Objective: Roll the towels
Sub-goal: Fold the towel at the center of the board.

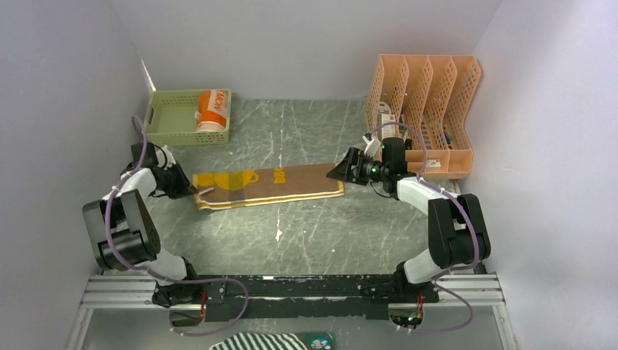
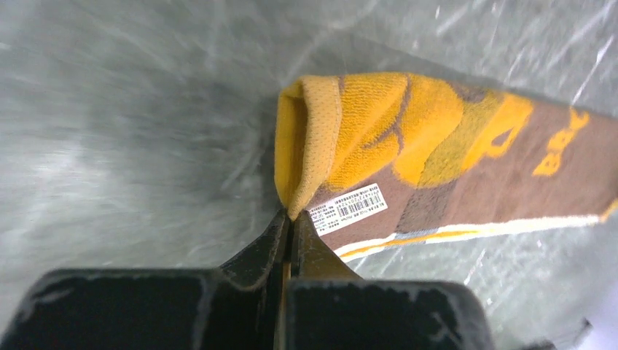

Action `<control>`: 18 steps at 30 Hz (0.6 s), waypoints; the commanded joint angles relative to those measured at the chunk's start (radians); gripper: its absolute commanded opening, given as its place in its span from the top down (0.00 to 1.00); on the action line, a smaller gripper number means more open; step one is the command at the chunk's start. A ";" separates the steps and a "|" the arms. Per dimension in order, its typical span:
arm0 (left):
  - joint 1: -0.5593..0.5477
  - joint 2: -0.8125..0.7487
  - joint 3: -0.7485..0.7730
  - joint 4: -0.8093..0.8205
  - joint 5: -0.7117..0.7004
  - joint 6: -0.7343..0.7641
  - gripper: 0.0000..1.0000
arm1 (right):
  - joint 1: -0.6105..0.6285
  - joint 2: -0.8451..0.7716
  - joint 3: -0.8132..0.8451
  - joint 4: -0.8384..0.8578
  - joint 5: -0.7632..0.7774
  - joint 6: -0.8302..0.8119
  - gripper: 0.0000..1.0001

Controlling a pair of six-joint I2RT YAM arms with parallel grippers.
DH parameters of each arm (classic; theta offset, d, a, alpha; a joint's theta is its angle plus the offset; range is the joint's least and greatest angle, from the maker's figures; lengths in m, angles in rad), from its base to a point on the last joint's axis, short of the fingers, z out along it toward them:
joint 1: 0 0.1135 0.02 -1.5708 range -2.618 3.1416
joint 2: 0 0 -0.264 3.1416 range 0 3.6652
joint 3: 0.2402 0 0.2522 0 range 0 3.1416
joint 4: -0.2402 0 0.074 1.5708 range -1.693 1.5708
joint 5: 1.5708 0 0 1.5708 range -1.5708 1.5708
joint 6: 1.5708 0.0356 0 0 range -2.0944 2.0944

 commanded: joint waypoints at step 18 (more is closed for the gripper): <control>-0.418 0.094 0.507 -0.409 -0.461 -0.116 0.93 | 0.062 -0.075 0.050 -0.206 0.207 -0.054 0.16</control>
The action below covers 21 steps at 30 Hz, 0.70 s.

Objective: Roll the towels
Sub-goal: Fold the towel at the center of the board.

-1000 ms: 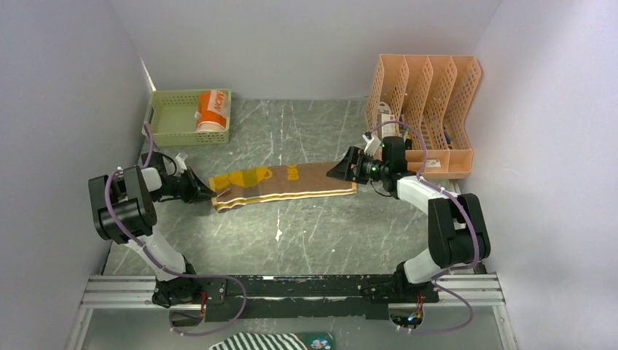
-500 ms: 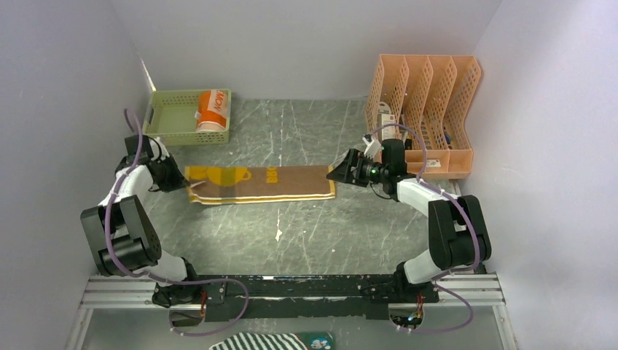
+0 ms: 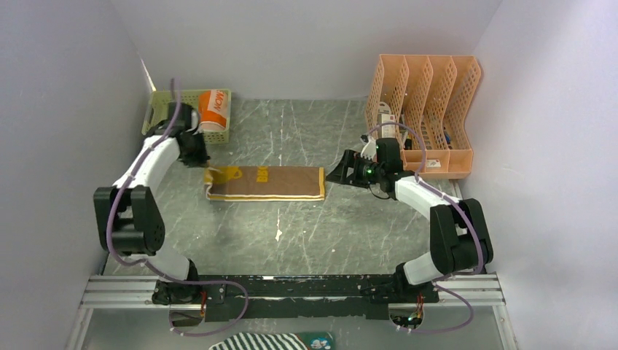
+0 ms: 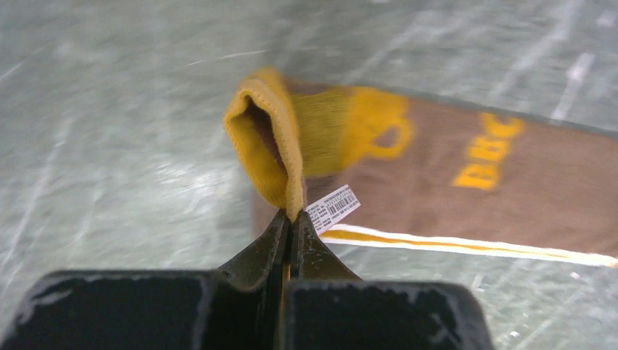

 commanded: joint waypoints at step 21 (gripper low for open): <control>-0.676 0.652 0.734 -0.221 0.168 -0.295 0.93 | 0.002 -0.139 -0.015 -0.130 0.116 -0.032 0.15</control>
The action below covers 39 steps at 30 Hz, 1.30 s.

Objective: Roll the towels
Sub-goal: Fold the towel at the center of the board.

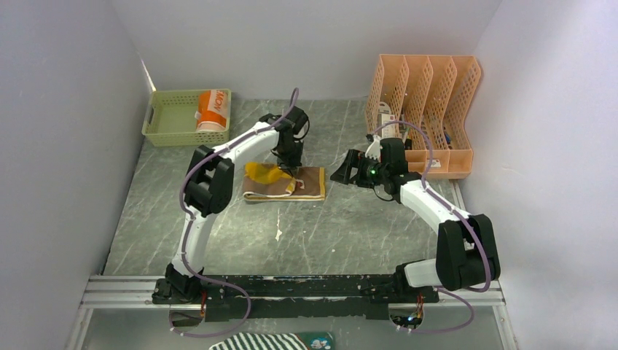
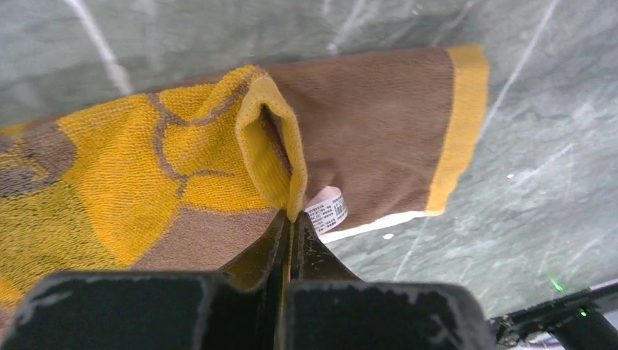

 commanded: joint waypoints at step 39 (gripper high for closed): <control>-0.045 -0.076 -0.178 0.363 0.254 -0.294 0.93 | 0.002 0.021 -0.043 0.001 0.019 -0.008 0.14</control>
